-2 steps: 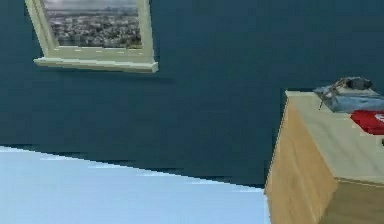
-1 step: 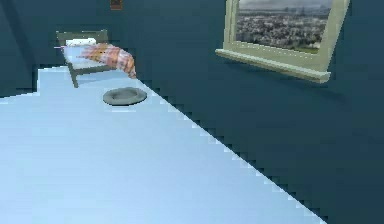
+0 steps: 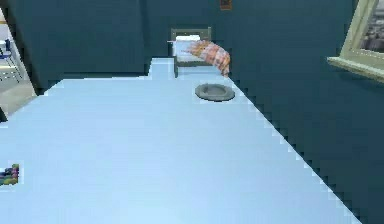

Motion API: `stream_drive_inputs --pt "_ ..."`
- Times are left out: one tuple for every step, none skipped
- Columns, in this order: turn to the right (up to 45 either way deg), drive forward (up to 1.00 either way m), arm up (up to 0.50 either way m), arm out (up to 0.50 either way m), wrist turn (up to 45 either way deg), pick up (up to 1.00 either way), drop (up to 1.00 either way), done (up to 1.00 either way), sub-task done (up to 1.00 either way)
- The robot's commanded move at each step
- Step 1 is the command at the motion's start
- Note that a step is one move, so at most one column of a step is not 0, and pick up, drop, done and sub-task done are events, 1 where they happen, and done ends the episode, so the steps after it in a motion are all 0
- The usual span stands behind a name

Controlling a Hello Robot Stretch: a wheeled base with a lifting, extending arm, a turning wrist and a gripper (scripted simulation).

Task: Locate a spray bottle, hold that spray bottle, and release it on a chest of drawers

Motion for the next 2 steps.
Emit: stream_drive_inputs --pt "45.0 0.00 0.00 0.00 0.0 0.00 0.00 0.00 0.00" --pt "45.0 0.00 0.00 0.00 0.0 0.00 0.00 0.00 0.00"
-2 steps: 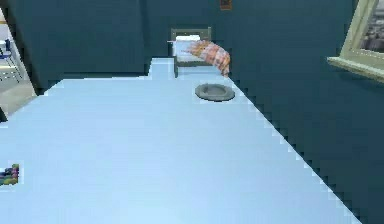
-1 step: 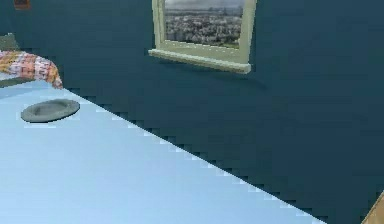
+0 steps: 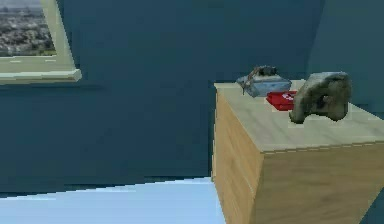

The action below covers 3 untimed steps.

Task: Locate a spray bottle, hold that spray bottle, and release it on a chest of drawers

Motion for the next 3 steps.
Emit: stream_drive_inputs --pt "12.0 0.00 0.00 0.00 0.0 0.00 0.00 0.00 0.00" --pt "-45.0 0.00 0.00 0.00 0.0 0.00 0.00 0.00 0.00" --pt "-42.0 0.00 0.00 0.00 0.0 0.00 0.00 0.00 0.00"
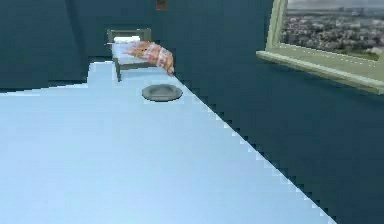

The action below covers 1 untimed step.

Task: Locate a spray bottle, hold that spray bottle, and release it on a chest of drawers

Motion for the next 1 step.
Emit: stream_drive_inputs --pt "45.0 0.00 0.00 0.00 0.0 0.00 0.00 0.00 0.00"
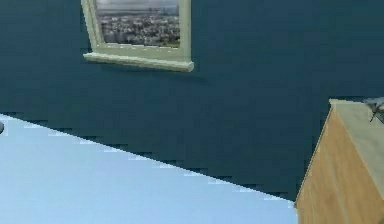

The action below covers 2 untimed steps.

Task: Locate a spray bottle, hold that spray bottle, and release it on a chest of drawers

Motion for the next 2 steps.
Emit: stream_drive_inputs --pt "21.0 0.00 0.00 0.00 0.0 0.00 0.00 0.00 0.00" --pt "0.0 0.25 0.00 0.00 0.0 0.00 0.00 0.00 0.00"
